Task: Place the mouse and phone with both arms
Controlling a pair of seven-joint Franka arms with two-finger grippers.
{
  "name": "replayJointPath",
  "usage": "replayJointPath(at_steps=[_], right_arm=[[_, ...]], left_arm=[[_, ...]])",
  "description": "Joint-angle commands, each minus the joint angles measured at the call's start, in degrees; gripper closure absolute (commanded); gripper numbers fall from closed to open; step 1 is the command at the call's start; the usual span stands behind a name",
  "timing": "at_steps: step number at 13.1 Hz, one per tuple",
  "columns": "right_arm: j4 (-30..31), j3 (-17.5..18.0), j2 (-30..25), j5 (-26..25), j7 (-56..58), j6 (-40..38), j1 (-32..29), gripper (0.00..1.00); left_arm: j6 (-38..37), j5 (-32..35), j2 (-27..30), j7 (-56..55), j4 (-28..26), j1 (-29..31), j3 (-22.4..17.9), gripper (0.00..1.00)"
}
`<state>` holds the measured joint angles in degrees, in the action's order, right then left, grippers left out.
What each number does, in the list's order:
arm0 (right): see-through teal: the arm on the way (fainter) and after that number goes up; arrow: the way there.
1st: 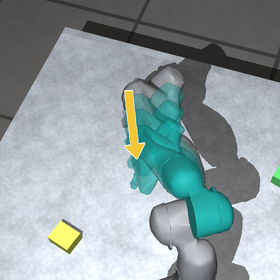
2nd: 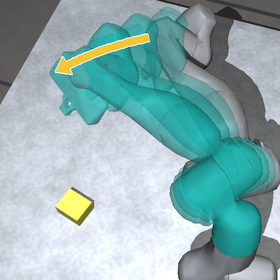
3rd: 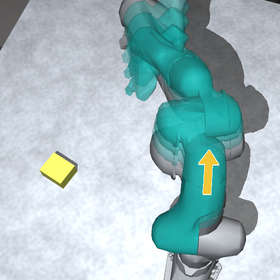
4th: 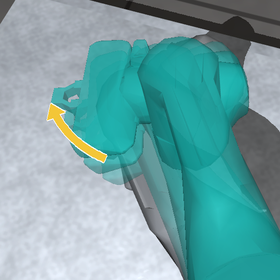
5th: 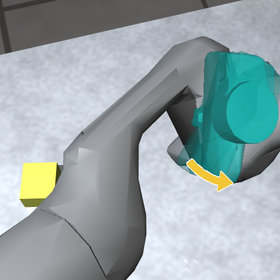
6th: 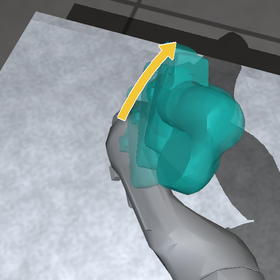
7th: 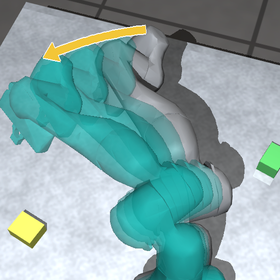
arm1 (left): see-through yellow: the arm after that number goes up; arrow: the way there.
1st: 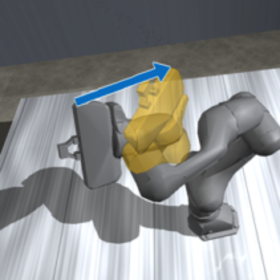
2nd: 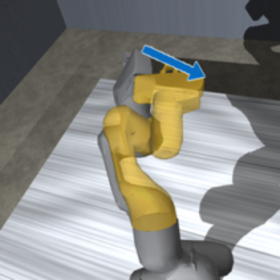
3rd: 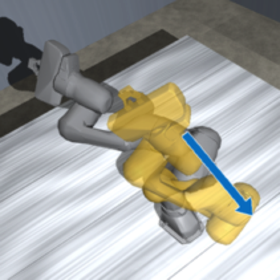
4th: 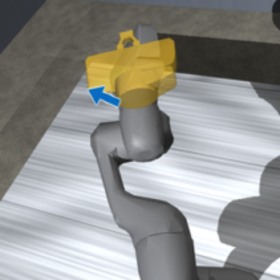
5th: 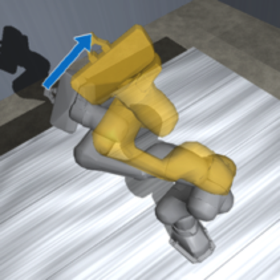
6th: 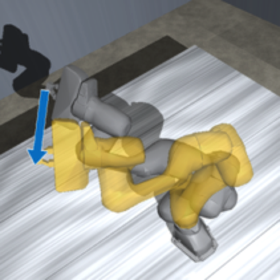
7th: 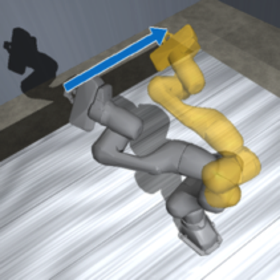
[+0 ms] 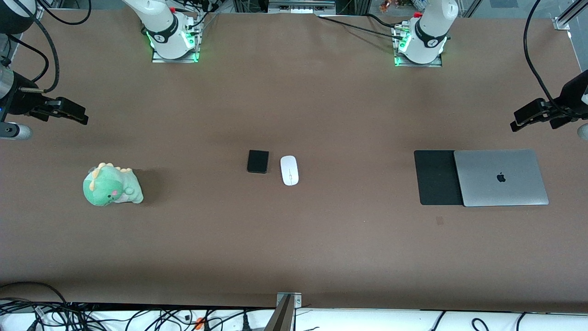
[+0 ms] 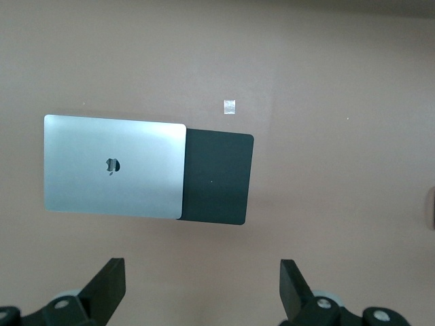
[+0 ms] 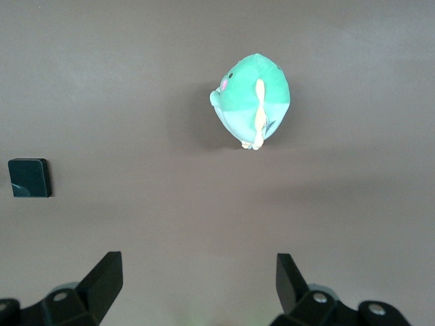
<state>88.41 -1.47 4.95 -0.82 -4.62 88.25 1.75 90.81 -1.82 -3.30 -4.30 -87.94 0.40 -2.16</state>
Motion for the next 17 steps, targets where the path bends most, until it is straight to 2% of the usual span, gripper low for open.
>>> replayJointPath(at_steps=[1,17], right_arm=[[-1.8,0.2,0.7,-0.1,0.4,-1.2,-0.1,0.00],[-1.7,0.2,0.8,0.0,0.4,-1.4,-0.2,0.00]], left_arm=[[-1.4,1.2,0.2,-0.9,0.9,0.3,0.7,0.00],[-1.2,0.8,0.0,-0.8,1.3,0.2,0.7,0.00]])
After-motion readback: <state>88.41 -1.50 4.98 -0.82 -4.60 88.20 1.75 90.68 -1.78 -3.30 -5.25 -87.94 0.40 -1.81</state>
